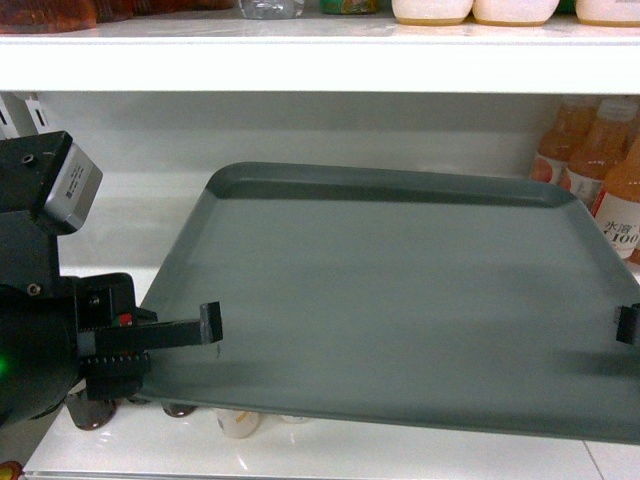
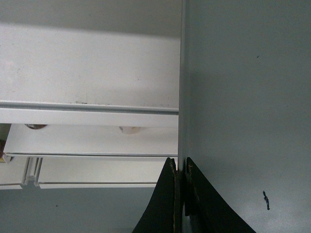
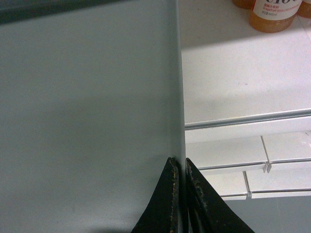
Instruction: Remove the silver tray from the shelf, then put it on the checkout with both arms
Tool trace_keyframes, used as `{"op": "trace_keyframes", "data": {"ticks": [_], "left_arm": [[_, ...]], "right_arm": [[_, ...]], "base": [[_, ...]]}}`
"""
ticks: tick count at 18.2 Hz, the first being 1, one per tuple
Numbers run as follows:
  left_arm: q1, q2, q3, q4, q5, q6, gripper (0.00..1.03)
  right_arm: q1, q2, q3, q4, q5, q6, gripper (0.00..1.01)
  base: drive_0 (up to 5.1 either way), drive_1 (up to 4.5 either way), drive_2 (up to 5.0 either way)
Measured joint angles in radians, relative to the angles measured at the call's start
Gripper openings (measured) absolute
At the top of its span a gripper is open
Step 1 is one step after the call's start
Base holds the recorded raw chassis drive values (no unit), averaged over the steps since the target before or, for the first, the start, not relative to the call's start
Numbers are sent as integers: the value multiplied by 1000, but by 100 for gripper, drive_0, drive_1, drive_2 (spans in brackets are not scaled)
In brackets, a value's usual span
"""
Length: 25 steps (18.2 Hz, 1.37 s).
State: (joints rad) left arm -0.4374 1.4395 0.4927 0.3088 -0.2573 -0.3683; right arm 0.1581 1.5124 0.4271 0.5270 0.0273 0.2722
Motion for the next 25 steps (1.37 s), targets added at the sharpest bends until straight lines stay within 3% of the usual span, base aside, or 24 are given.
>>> {"op": "trace_keyframes", "data": {"ticks": [8,25], "left_arm": [[0,-4,-5,-2,-2,-17,3],[-1,-2,-6,-5,-6,-20,3]], "right_arm": [[1,-8,-7,0,-1,0,4],[5,-10,-6,-3,3,1,4]], "base": [[0,0,0],[3,-416,422]]}}
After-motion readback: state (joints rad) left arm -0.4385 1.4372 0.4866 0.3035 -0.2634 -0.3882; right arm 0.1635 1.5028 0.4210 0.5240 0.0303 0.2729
